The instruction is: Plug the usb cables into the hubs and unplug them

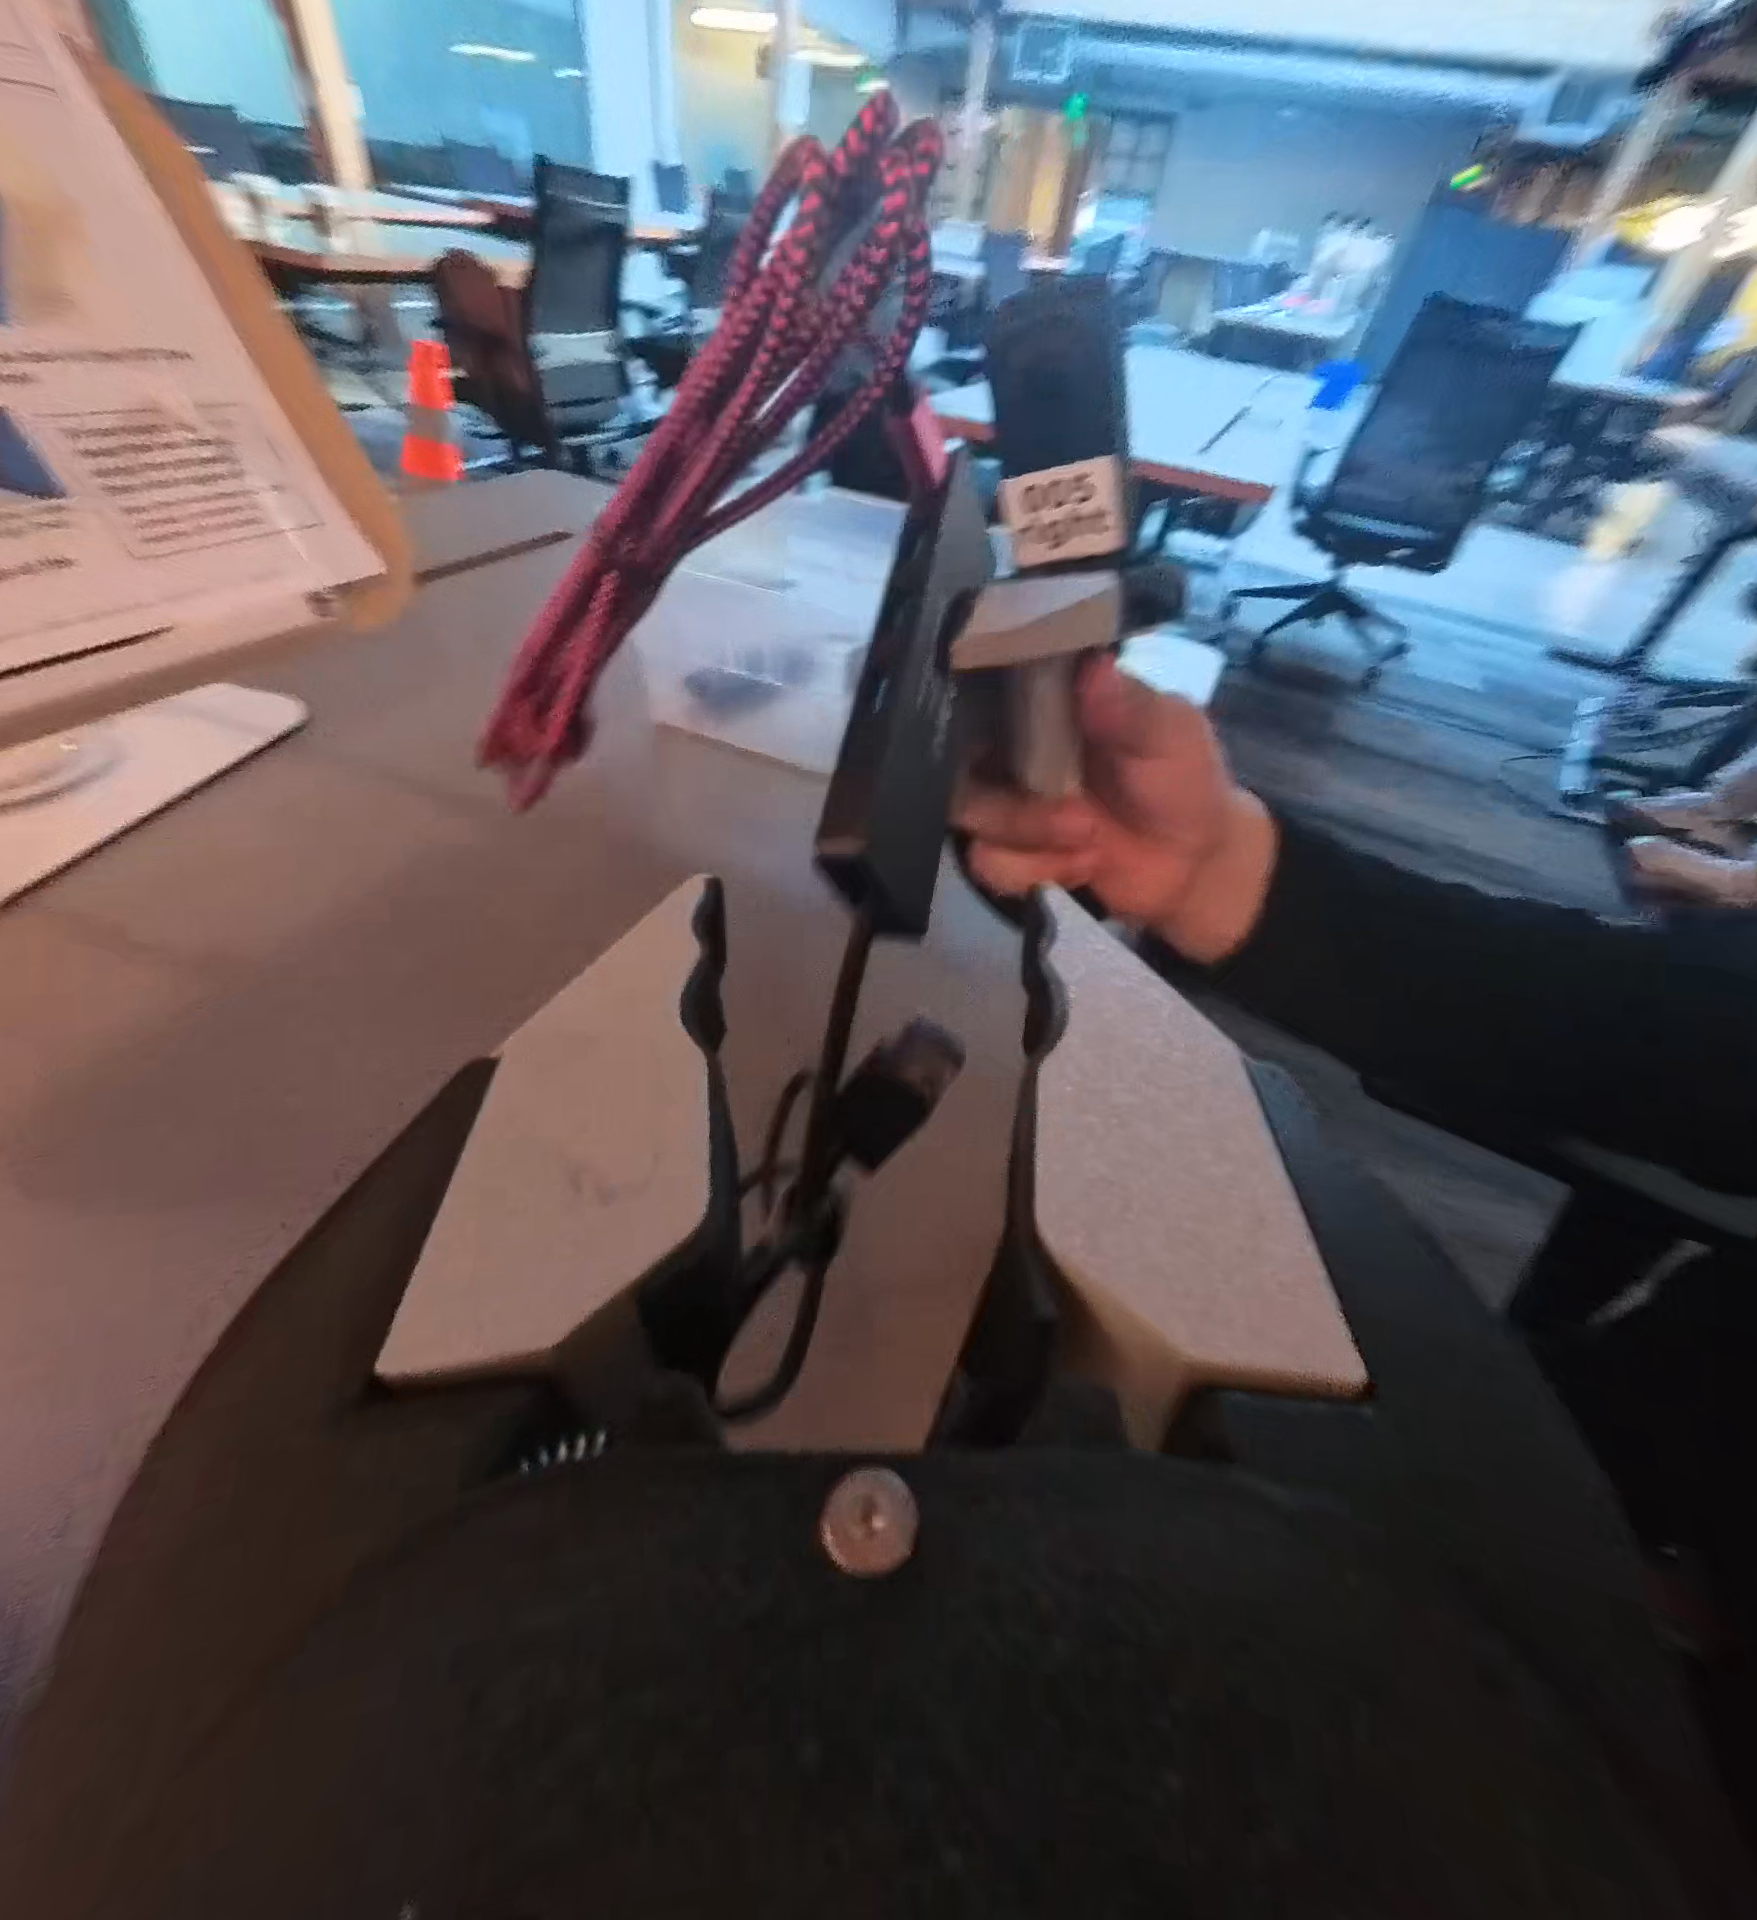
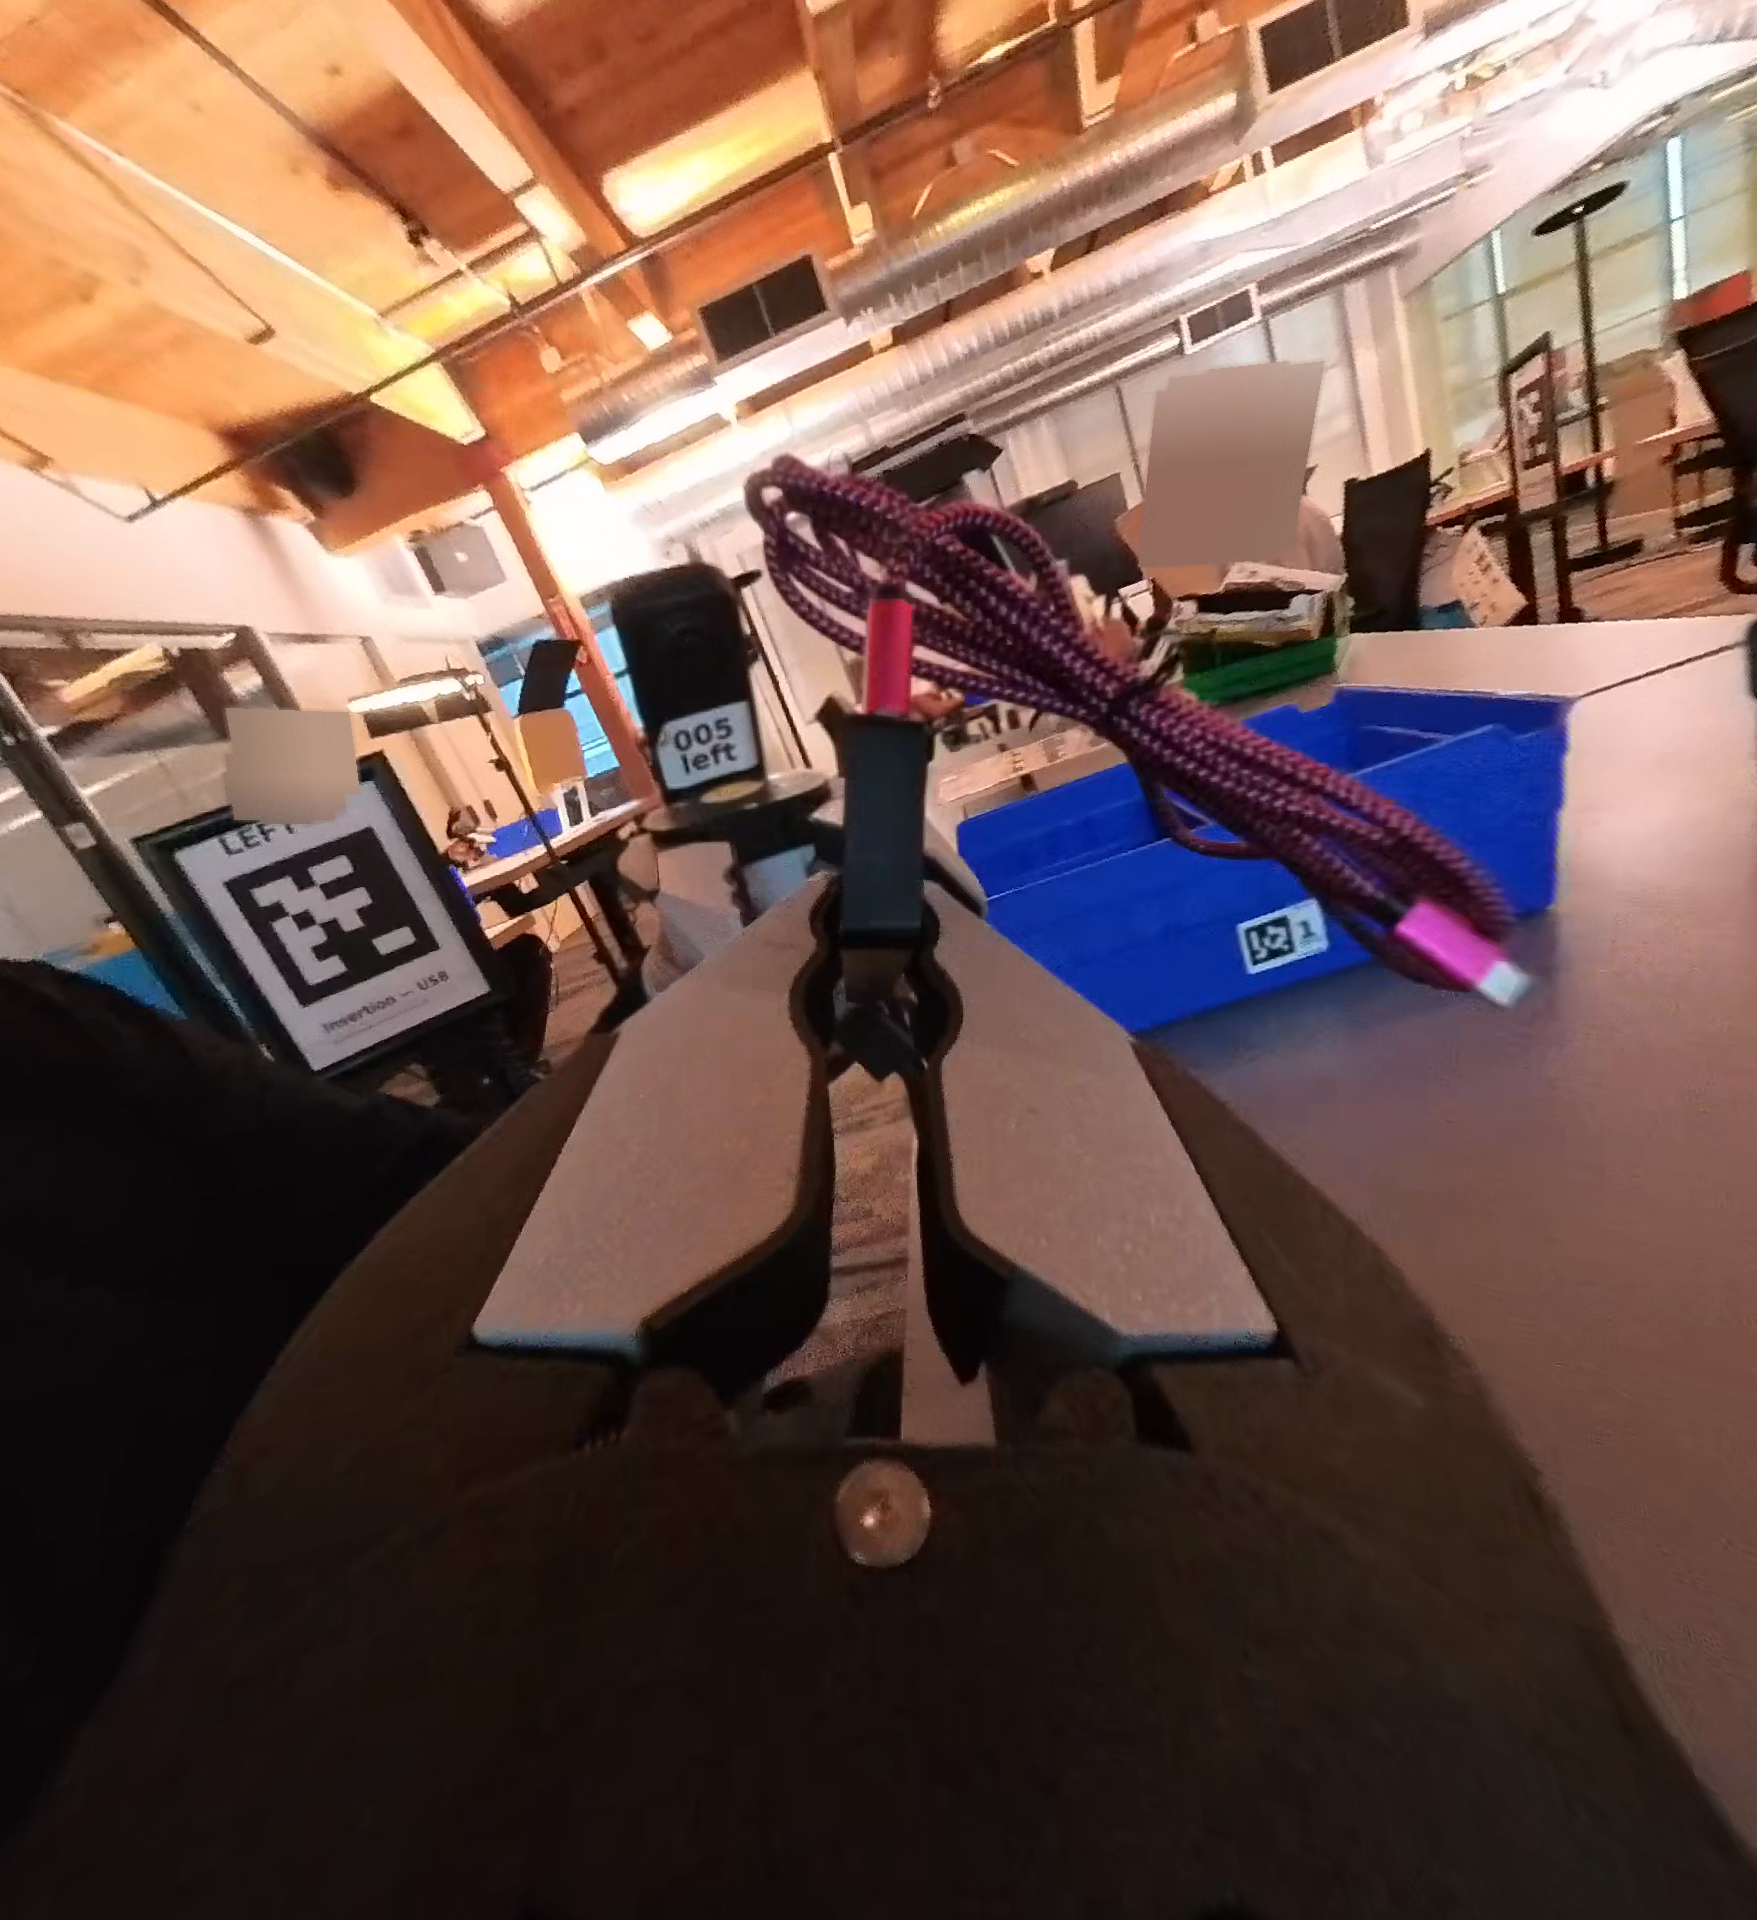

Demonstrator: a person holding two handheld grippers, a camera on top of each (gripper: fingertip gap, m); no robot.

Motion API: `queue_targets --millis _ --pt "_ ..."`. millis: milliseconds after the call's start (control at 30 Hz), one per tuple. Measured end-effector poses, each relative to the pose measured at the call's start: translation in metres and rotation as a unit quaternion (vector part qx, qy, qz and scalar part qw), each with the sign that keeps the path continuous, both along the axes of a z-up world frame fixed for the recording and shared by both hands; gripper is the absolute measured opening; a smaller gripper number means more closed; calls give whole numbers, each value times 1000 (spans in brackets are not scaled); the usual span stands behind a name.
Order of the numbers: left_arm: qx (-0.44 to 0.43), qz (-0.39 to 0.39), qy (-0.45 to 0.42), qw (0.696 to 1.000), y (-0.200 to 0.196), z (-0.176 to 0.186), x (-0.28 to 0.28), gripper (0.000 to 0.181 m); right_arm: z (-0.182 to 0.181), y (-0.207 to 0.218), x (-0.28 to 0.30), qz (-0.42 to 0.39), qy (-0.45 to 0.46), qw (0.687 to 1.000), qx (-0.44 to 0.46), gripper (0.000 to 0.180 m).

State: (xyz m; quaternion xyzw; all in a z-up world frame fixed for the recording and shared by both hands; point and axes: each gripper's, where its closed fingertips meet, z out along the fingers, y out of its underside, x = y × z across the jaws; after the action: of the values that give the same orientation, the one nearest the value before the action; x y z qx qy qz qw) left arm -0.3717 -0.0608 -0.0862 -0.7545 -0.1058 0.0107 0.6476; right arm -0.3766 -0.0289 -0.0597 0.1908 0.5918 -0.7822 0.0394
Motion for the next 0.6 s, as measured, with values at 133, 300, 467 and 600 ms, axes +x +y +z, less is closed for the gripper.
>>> queue_targets --millis 133,300,467,600 --pt "25 -81 -18 996 16 0 19 12 1 -20 16 31 32 999 0 8" --pt "-44 -99 13 994 9 -16 22 8 -8 -20 21 43 43 997 55 10" --pt "-140 -101 54 983 -8 -33 29 8 -22 -19 33 58 89 986 132 10" --pt "-139 -114 35 983 -4 -39 33 10 -22 -20 35 49 117 981 148 8"
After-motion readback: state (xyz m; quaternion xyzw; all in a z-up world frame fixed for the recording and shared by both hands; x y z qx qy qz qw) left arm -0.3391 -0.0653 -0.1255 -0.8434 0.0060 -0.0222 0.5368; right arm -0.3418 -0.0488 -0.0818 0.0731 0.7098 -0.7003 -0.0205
